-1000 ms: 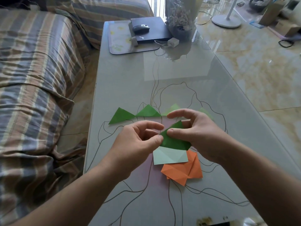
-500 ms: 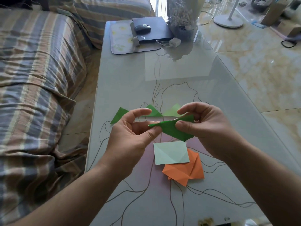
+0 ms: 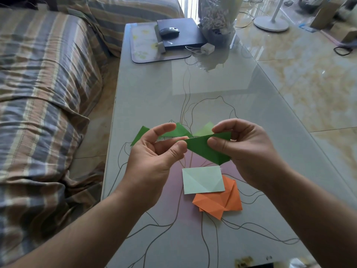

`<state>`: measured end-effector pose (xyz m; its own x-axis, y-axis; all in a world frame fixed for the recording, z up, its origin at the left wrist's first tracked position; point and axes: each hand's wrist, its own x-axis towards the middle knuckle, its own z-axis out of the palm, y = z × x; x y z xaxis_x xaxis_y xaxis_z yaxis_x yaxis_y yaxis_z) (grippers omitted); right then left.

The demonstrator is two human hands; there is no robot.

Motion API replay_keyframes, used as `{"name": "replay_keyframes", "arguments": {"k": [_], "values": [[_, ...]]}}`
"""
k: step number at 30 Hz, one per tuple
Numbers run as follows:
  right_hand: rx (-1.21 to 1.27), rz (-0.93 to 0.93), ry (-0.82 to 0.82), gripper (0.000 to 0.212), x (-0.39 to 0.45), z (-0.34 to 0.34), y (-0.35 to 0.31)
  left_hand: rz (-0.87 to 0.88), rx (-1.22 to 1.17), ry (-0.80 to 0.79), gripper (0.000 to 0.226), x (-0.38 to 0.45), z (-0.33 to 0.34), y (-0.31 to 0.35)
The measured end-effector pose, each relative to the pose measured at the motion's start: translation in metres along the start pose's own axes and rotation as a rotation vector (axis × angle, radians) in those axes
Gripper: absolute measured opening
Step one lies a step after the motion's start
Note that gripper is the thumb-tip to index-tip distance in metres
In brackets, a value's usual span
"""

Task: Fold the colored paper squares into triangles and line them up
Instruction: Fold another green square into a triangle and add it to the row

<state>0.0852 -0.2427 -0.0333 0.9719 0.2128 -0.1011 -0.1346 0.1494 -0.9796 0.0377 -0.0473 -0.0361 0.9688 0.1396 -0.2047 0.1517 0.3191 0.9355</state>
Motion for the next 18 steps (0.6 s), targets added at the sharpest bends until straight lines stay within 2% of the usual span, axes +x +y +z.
{"name": "replay_keyframes", "arguments": {"k": [8,12,18], "values": [[0.0,0.035,0.011,0.021,0.0,0.002,-0.001,-0.037,0.005,0.007,0.031,0.001,-0.003,-0.004],[-0.031,0.133,-0.015,0.024,-0.001,0.004,0.0,-0.134,0.024,-0.044,0.035,0.002,-0.003,-0.009],[-0.057,0.293,-0.03,0.029,-0.001,0.005,0.003,-0.108,0.346,-0.195,0.02,0.001,-0.005,-0.014]]}}
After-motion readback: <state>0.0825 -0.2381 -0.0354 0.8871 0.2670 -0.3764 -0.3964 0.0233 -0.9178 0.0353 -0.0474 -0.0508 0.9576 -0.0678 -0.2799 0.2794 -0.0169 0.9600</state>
